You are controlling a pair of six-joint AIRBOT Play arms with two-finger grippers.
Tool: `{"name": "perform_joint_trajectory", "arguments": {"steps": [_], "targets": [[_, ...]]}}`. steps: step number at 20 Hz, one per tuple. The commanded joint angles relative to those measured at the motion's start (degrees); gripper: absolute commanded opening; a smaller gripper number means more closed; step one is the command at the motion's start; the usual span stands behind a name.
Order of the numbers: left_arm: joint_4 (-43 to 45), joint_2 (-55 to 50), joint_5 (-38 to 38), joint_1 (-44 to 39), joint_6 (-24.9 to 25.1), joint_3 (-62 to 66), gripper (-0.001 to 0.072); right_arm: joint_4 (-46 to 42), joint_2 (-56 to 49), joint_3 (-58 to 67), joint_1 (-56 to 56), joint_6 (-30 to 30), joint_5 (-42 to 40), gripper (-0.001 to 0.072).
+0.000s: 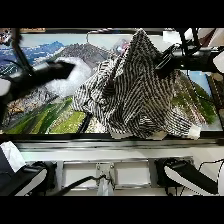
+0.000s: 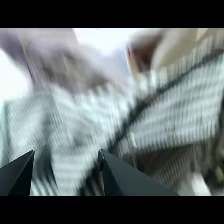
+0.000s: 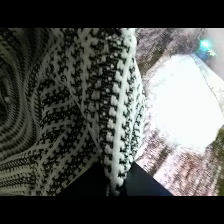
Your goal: Fold the clothes and pants, and hang the long-sleeved shirts on hangers.
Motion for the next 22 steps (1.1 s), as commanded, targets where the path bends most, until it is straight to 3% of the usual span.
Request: {"name": "perform_joint_trajectory", "arguments": {"steps": [1, 4, 6, 7, 11, 15, 18, 19, 20, 21, 22], "targets": [[6.1, 0.1, -1.5, -8.4, -3.3, -5.2, 0.0453, 2.8, 0.1, 0.0, 0.0, 1.2, -0.2, 0.0047], [6.2, -2.6, 6.2, -15.1, -0.1, -8.0, 0.0455, 3.8, 0.1, 0.0, 0.0, 1.2, 0.0, 0.0047], [6.1, -5.7, 10.8, -17.3, -0.4, -8.6, 0.0560, 4.6, 0.2, 0.0, 0.0, 1.2, 0.2, 0.0047], [5.2, -7.5, 11.9, -17.7, -0.4, -8.6, 0.0566, 4.9, 0.4, 0.0, 0.0, 1.2, 0.2, 0.0047], [1.0, -14.3, 14.3, -17.8, -0.3, -8.6, 0.0566, 5.1, 1.3, 0.0, 0.0, 1.1, 0.2, 0.0047], [-1.3, -17.7, 22.1, -17.7, -0.3, -8.4, 0.0565, 5.6, 2.0, 0.0, 0.0, 1.2, 0.3, 0.0047], [-6.0, -18.5, 23.5, -18.3, 4.0, -7.6, 0.0544, 5.8, 2.0, 0.0, 0.0, 1.1, 0.9, 0.0047], [-7.6, -18.7, 23.7, -18.7, 5.2, -7.5, 0.0522, 5.8, 2.0, 0.0, 0.0, 1.1, 0.9, 0.0047], [-9.1, -19.0, 24.0, -19.1, 5.8, -7.5, 0.0382, 5.8, 2.0, 0.0, 0.0, 1.1, 0.9, 0.0047], [-9.6, -19.3, 24.4, -19.1, 5.7, -7.5, 0.0134, 5.8, 2.0, 0.0, 0.0, 1.1, 1.0, 0.0047], [-9.5, -19.4, 24.7, -18.9, 5.9, -7.5, 0.0023, 5.8, 2.0, 0.0, 0.0, 1.2, 1.4, 0.0047]]}}
